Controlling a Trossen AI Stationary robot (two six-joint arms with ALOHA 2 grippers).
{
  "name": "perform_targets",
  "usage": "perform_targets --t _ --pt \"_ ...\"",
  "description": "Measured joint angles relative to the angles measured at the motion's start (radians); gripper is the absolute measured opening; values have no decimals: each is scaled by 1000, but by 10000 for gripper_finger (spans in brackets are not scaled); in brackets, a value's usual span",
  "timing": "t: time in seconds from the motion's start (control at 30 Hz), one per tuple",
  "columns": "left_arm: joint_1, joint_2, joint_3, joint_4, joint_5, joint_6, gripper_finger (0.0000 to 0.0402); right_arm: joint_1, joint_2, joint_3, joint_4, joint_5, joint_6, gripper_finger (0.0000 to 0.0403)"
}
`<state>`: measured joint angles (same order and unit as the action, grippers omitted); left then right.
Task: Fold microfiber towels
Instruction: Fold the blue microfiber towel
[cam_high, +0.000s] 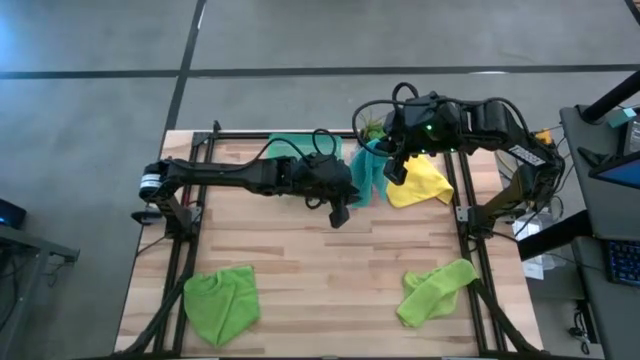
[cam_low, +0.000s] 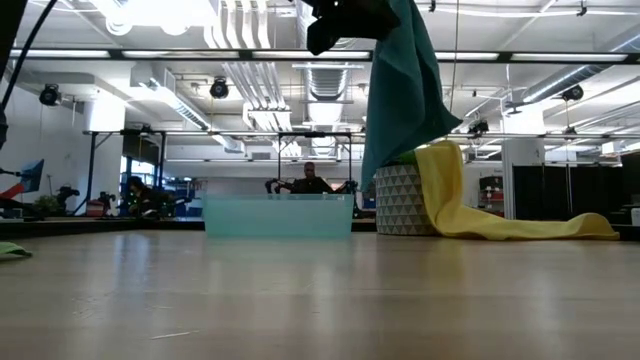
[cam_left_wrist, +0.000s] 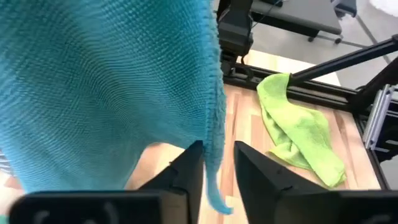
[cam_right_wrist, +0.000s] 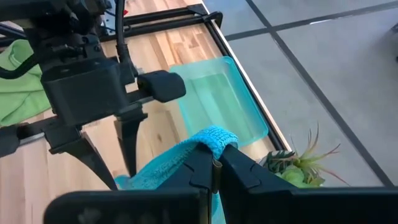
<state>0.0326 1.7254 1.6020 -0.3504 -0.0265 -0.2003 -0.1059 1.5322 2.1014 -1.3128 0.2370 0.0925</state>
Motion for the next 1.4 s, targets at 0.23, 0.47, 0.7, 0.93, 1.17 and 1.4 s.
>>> perform_targets --t 0.23,0.47,0.7,0.93,1.17,1.4 --pt "1 24 -10 -8 47 -50 33 0 0 -1 0 0 -6 8" --pt "5 42 -64 105 50 -136 60 0 0 -1 0 -1 -7 8" --pt "7 39 -74 104 27 -158 32 0 -1 -1 -36 -1 -16 8" --pt "7 -57 -75 -147 -49 -102 1 0 -1 -5 -207 -9 -79 9" --pt "7 -176 -73 -255 -92 -100 0 1 -15 -85 -258 -166 -128 9" --pt "-7 -258 -73 -451 -116 -124 0 56 -119 -337 -221 -214 -99 9"
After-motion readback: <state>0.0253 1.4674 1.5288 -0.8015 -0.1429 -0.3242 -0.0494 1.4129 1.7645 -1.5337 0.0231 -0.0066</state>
